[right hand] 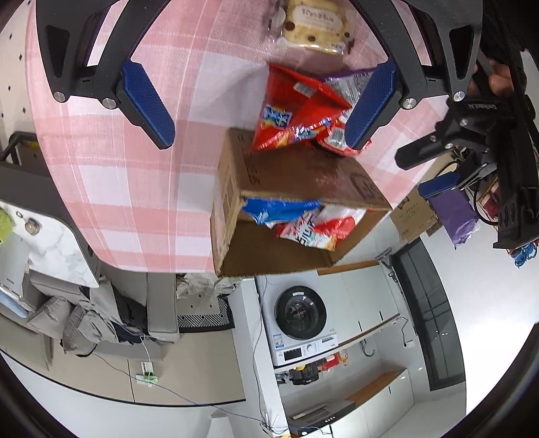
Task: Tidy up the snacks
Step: 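Withdraw both grippers from the box toward the remaining snacks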
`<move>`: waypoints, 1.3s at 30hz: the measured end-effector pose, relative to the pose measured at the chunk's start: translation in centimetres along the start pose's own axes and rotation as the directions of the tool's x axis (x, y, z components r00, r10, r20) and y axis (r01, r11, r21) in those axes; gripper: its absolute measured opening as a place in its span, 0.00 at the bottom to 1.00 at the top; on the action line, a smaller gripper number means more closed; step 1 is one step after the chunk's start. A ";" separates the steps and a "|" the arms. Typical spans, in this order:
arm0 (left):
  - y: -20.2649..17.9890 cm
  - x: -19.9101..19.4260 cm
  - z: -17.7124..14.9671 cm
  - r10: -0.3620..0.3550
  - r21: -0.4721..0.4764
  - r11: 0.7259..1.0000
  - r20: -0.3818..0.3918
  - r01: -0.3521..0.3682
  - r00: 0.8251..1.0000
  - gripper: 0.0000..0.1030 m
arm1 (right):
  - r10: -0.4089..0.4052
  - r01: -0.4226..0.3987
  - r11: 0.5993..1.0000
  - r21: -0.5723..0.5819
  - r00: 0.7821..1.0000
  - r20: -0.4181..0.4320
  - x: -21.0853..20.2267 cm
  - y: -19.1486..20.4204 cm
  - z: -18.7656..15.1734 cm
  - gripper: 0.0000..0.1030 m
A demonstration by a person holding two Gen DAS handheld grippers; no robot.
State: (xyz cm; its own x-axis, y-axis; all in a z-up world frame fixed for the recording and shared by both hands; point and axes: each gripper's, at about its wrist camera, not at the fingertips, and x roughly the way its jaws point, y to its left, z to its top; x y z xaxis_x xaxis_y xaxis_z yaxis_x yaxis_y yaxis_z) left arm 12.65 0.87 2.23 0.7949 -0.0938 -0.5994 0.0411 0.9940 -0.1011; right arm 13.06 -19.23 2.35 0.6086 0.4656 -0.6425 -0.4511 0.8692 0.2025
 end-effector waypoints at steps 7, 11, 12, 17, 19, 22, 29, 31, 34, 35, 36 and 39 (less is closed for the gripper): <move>-0.1 -0.2 -1.2 0.010 0.019 1.000 -0.037 -0.009 0.999 0.99 | -0.022 0.020 1.000 -0.021 0.996 -0.083 0.2 -0.2 -1.3 1.00; -0.6 -0.8 -1.6 0.009 0.035 0.999 -0.041 -0.007 0.999 0.99 | -0.029 0.021 0.998 -0.058 0.991 -0.129 0.4 0.4 -2.1 1.00; -0.7 -0.9 -1.6 0.009 0.040 0.999 -0.043 -0.007 0.999 0.99 | -0.029 0.020 0.998 -0.067 0.990 -0.137 0.4 0.6 -2.3 1.00; -1.1 -1.3 -1.5 -0.005 0.045 0.999 -0.046 0.007 0.999 0.99 | 0.009 -0.027 0.996 -0.090 0.981 -0.194 1.1 1.2 -3.6 1.00; -1.3 -1.5 -1.5 -0.004 0.052 0.999 -0.047 0.007 0.999 0.99 | 0.005 -0.028 0.994 -0.102 0.976 -0.219 1.4 1.5 -4.4 1.00; -1.4 -1.4 -1.4 -0.010 0.059 0.998 -0.053 0.013 0.999 0.99 | 0.009 -0.043 0.991 -0.127 0.967 -0.255 1.8 2.0 -5.1 1.00; -1.6 -1.4 -1.5 -0.007 0.064 0.998 -0.060 0.011 0.998 0.99 | 0.003 -0.062 0.981 -0.182 0.952 -0.305 3.3 3.5 -6.1 1.00; -1.6 -1.3 -1.6 -0.008 0.066 0.998 -0.064 0.012 0.998 0.99 | 0.005 -0.069 0.980 -0.188 0.948 -0.319 3.7 3.9 -6.4 1.00; -1.6 -1.0 -1.7 -0.004 0.066 0.998 -0.070 0.009 0.998 0.99 | 0.006 -0.076 0.977 -0.199 0.944 -0.331 4.2 4.3 -6.8 1.00; -1.5 -0.9 -1.8 -0.004 0.064 0.998 -0.074 0.009 0.997 0.99 | 0.004 -0.076 0.976 -0.202 0.943 -0.333 4.2 4.6 -6.9 1.00; -1.4 -0.8 -1.8 -0.004 0.063 0.998 -0.078 0.009 0.997 0.99 | 0.002 -0.076 0.975 -0.207 0.942 -0.336 4.4 4.9 -7.1 1.00; -1.3 -0.4 -2.0 -0.001 0.057 0.998 -0.087 0.006 0.996 0.99 | -0.025 -0.063 0.970 -0.234 0.934 -0.355 5.2 5.4 -7.6 1.00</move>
State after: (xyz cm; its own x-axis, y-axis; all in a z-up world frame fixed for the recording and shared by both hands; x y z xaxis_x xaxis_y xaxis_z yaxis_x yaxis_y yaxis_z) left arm 11.07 -0.49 1.04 0.7389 -0.0997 -0.6664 0.0805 0.9950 -0.0595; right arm 8.76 -13.38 -5.51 0.3479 0.3542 -0.8680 -0.6291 0.7747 0.0640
